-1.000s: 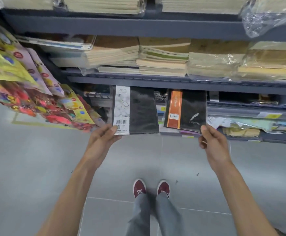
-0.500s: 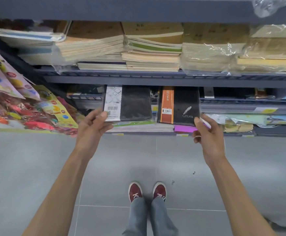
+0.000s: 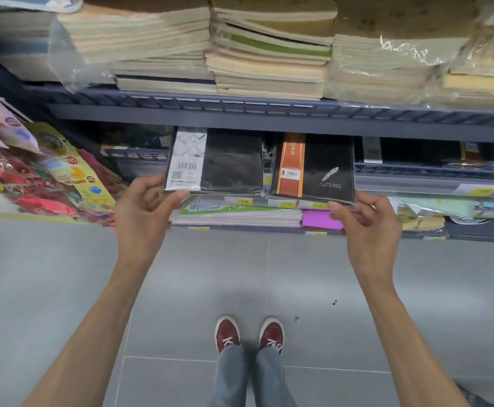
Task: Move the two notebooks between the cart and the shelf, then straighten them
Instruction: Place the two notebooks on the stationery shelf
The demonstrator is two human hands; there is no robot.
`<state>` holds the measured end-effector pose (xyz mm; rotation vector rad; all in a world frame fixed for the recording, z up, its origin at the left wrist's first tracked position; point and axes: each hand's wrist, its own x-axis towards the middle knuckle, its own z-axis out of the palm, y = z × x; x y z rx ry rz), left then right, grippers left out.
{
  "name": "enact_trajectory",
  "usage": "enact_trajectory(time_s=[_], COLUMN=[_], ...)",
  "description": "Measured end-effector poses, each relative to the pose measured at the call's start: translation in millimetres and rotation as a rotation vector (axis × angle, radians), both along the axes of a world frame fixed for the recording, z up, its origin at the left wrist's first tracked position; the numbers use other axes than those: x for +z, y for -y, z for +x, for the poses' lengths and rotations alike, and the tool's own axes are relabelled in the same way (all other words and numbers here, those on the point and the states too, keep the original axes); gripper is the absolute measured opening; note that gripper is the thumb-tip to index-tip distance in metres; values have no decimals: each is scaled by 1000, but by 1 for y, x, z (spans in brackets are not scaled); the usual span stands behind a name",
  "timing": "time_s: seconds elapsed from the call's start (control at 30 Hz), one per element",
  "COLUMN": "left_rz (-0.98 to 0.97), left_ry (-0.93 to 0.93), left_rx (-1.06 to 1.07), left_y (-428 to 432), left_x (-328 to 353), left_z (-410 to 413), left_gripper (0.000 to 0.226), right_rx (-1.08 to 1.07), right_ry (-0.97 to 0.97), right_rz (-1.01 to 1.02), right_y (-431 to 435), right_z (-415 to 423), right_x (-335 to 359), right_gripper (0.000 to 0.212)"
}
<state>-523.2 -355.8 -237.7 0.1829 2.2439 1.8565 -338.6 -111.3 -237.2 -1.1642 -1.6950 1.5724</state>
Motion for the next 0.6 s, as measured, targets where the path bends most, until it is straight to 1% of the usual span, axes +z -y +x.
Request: enact_trajectory(time_s=[0.17, 0.3, 0.4, 0.6], left_rz=[-160, -194, -212, -231], left_ry=[-151, -195, -236, -248], left_rx=[19, 71, 97, 87], left_y=[-9, -18, -26, -33], left_x=[-10, -15, -16, -17], left_z=[-7, -10, -17, -37], left_gripper=[34, 32, 37, 41], right_rx=[-55, -111, -129, -169], right_ry=[-43, -47, -53, -14], right_rz=[27, 59, 53, 122], right_y=[-4, -5, -12, -27], right_z=[-6, -16, -24, -37], right_x=[-12, -21, -25, -29], right_gripper=[30, 31, 33, 43])
